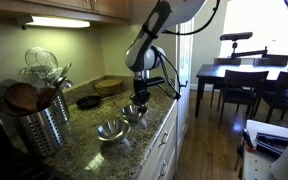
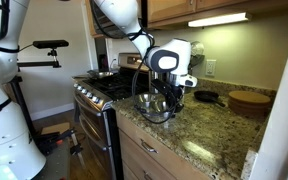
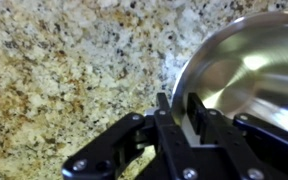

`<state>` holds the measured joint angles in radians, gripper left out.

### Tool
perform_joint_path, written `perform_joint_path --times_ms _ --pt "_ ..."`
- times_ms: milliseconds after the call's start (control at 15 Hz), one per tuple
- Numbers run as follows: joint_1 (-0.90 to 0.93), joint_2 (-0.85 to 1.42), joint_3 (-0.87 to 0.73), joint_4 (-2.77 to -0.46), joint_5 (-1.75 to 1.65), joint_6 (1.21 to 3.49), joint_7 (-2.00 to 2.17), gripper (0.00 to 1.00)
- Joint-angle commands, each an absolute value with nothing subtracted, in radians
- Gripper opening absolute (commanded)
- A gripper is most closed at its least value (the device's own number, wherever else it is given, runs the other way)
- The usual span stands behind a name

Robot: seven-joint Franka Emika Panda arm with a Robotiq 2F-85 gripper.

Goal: Put the silver bowl on the right inside the silver bowl on the left

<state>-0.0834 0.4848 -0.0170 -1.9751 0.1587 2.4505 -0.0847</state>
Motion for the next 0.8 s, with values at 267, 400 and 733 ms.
perform_joint_path --times_ms 267,400,733 --pt "-0.100 0.433 -0.007 -1.969 0.165 2.444 -0.091 0.02" --pt "-0.102 0.419 -0.006 -1.965 0.168 2.446 -0.095 0.02" --pt "-0.126 0.377 0.019 -1.964 0.215 2.443 -0.136 0.02"
